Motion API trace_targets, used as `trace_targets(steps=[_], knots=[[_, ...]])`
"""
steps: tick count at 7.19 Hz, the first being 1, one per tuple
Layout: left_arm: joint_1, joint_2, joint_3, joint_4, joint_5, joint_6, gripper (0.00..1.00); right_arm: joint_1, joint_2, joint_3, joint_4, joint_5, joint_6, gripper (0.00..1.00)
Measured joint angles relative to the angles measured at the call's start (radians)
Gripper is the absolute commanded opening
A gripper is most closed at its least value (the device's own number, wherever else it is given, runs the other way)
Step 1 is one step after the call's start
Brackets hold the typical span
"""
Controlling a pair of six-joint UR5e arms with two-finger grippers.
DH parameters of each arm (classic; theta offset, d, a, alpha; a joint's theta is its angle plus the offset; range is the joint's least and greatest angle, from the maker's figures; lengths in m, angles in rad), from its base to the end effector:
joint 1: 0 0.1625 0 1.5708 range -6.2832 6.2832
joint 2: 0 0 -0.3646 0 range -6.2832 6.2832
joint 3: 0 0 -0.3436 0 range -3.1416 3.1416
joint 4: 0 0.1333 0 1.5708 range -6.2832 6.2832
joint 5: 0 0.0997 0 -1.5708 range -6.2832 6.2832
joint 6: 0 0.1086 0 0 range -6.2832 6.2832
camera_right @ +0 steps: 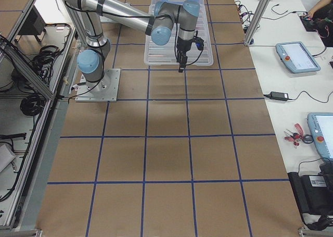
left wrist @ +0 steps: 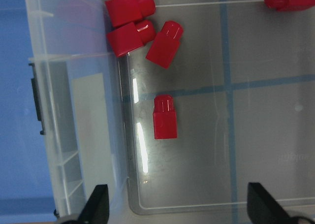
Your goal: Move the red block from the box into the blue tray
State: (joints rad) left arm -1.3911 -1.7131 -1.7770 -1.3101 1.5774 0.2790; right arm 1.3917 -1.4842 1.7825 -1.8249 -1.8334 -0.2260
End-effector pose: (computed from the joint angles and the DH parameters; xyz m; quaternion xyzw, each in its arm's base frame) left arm -0.0474 -0.4807 0.2892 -0.0497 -0.9978 -0.0435 0.0068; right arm 0.0224 -0.4664 0.3156 0.0261 -0.9908 -0.0478 0.1238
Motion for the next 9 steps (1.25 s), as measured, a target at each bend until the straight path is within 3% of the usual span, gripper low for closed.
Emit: trace_targets(steps=[1, 5, 9], knots=[[0.0, -0.013, -0.013, 0.008, -0.001, 0.001, 0.87, 0.002, -0.023, -0.02, 0.026, 0.044, 0.004, 1.0], [0.001, -0.083, -0.029, 0.023, 0.0, -0.004, 0.87, 0.074, -0.121, -0.223, 0.328, 0.245, 0.113, 1.0], [0.001, -0.137, -0.105, 0.143, 0.0, -0.001, 0.87, 0.188, -0.109, -0.272, 0.358, 0.259, 0.238, 1.0]])
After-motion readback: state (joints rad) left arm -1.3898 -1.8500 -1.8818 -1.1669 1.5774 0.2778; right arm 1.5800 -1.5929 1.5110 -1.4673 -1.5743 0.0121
